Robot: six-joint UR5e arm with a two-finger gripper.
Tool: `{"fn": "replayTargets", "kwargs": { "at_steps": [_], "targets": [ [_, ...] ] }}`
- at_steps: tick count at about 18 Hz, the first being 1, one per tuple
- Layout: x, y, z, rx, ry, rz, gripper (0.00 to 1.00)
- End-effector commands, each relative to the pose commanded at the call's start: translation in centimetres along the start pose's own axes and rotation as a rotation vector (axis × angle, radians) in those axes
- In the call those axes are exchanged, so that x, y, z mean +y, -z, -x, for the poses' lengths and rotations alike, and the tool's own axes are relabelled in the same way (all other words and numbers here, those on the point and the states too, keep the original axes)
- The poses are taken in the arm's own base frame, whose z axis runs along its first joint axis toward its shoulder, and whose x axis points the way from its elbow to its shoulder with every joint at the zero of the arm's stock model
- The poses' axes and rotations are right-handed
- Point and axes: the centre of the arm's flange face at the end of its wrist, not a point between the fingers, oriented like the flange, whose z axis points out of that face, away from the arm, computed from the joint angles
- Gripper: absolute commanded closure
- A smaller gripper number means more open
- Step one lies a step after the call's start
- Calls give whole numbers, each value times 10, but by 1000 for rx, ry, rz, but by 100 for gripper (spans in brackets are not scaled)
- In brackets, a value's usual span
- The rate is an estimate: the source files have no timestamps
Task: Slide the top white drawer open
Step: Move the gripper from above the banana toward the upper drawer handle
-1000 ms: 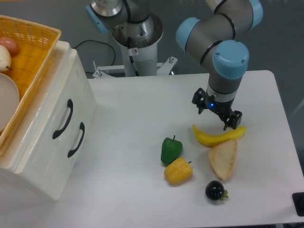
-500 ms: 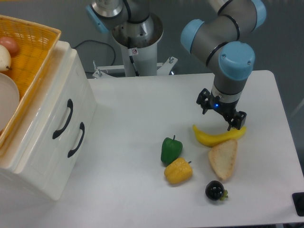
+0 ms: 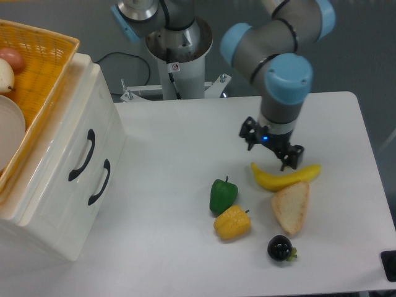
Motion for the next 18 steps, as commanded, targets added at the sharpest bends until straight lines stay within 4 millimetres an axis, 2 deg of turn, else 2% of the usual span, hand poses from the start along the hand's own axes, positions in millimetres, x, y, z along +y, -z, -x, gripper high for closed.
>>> {"fn": "replayTargets", "kwargs": {
  "at_steps": [3,8,10,18],
  "targets": [
    [-15,6,-29,44,58,-65,0],
    [-36,17,-59,132,220,-169,0],
    [-38,17,-61,142,238,-176,0],
    [-72,19,-123,198,273,-137,0]
  ]
}}
